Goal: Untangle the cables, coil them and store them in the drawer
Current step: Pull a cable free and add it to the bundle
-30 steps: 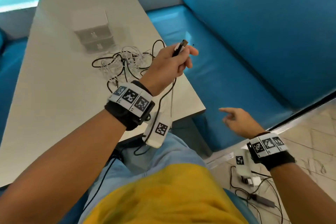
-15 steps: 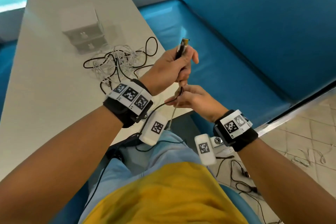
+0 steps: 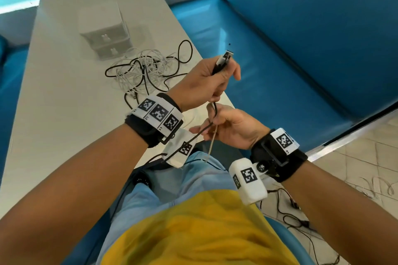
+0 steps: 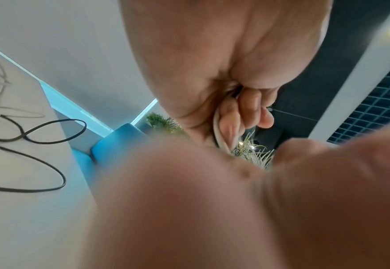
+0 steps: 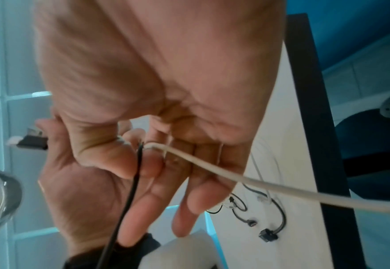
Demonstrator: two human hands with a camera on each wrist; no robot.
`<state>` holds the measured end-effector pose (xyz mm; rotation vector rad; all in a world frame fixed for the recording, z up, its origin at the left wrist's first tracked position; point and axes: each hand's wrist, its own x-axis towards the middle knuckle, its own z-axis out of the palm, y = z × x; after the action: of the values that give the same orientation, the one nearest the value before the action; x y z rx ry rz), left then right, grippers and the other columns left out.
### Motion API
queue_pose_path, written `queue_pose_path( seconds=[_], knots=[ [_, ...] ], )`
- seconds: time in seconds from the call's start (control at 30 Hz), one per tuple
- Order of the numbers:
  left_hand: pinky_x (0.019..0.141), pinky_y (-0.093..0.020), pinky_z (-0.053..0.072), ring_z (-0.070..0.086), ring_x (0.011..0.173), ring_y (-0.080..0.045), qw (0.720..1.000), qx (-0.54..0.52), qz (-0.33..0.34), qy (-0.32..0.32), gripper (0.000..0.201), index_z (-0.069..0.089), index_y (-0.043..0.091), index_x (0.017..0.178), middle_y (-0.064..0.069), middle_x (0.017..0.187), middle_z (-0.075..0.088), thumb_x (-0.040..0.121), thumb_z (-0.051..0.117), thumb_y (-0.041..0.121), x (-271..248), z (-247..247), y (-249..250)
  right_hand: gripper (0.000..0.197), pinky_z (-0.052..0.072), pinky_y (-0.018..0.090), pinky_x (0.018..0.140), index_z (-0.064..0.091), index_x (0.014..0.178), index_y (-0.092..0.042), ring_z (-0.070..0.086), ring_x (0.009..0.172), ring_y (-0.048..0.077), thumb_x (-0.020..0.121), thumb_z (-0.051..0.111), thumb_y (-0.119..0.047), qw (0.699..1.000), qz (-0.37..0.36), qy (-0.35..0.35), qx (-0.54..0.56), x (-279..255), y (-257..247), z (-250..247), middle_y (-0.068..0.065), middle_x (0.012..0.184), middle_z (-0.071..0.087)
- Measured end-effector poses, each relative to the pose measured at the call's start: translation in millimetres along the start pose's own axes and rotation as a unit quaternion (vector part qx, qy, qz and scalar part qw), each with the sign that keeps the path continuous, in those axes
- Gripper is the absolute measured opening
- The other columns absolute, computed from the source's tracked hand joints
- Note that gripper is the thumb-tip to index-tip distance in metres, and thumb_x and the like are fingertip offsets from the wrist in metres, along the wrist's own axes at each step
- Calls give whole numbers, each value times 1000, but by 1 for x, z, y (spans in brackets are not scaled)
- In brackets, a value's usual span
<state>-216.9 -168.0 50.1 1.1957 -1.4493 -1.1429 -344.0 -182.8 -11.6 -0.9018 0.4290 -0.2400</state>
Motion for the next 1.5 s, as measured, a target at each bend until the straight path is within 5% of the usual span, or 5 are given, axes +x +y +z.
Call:
queue_pose_path(
  seconds=[0.63,0.9,1.17,1.37,1.5],
  knots=[
    [42,-23,22,19,47,-12,994,28,-69,-75,26,58,14,87,5,53,24,101,40,26,8,-16,-2,9,28,17,39,37,67,-11,24,39,9,63,40,-3,984,42,1,-173,1,-12,7,-3,44,28],
    [46,-23,14,17,46,-9,986,40,-131,-97,29,54,14,80,9,50,24,103,37,22,4,-22,1,6,41,24,53,55,81,-9,46,54,19,77,52,-5,856,116,-24,-503,-2,-27,-1,6,62,48],
    [41,-21,20,20,47,-12,974,126,-143,-123,29,57,14,81,4,52,26,103,39,20,0,-22,5,17,50,28,60,60,94,-20,56,65,13,78,65,-14,735,146,2,-662,0,-23,3,-2,78,61],
    [45,-28,14,19,48,-13,980,127,-125,-85,28,57,14,82,0,56,25,103,40,21,-2,-32,8,14,55,34,69,61,91,-19,63,70,16,79,67,-16,742,112,17,-661,9,-17,-2,-4,74,62],
    [43,-24,16,20,45,-8,987,89,-112,-73,29,56,14,81,8,50,28,103,38,20,-8,-32,12,12,54,34,76,66,85,-17,61,64,10,89,59,-26,788,116,66,-601,10,-15,-36,-2,70,70]
  ],
)
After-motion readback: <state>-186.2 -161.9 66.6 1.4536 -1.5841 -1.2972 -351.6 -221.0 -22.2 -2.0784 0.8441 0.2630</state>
